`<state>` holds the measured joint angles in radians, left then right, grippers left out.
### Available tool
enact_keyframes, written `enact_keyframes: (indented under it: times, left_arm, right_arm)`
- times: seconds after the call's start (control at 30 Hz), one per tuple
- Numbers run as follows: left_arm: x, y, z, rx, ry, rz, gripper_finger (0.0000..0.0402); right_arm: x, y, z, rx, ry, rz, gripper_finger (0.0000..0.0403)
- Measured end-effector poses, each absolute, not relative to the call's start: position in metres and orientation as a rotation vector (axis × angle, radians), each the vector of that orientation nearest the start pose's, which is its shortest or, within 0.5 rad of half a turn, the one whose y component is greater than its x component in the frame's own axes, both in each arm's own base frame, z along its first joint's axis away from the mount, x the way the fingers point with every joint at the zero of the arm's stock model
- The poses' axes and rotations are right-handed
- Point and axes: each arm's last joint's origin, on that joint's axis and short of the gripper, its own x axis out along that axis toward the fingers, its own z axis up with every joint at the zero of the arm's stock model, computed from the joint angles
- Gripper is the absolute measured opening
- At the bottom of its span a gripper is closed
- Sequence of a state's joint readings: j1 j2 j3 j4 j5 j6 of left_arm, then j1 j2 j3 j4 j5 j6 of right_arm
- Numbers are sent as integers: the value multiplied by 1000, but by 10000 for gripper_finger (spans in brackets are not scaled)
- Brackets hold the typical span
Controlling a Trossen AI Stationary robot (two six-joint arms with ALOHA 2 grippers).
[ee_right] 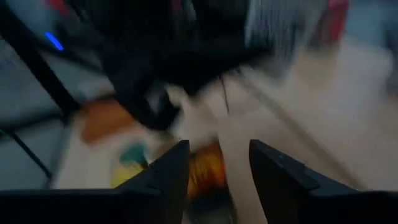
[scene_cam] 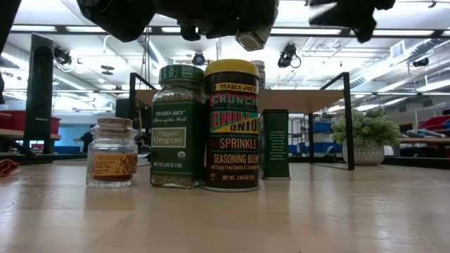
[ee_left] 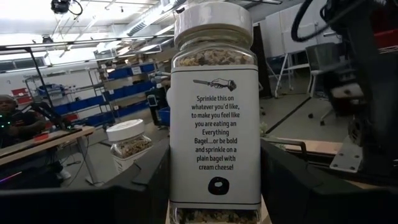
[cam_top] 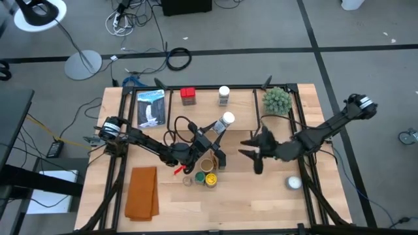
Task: Shelf spices
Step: Put the white seasoning bottle on the shelf aligned with the other white seasoning bottle
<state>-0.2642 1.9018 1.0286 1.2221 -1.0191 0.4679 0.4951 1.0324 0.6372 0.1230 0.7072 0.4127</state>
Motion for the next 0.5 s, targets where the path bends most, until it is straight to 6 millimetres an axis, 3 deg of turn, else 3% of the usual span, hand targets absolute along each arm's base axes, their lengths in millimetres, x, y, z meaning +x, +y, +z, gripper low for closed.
enact_keyframes:
  times: [0.2,0.33,0.5]
  left_arm:
    - [380,-78,233,223,-114,789,194]
    - [380,-79,234,229,-128,754,194]
    - [380,-80,234,229,-133,746,194]
  right_arm:
    - [191,75,255,253,-63,-293,153]
    - [206,79,245,236,-46,-309,153]
    - [232,86,251,125,-45,-341,153]
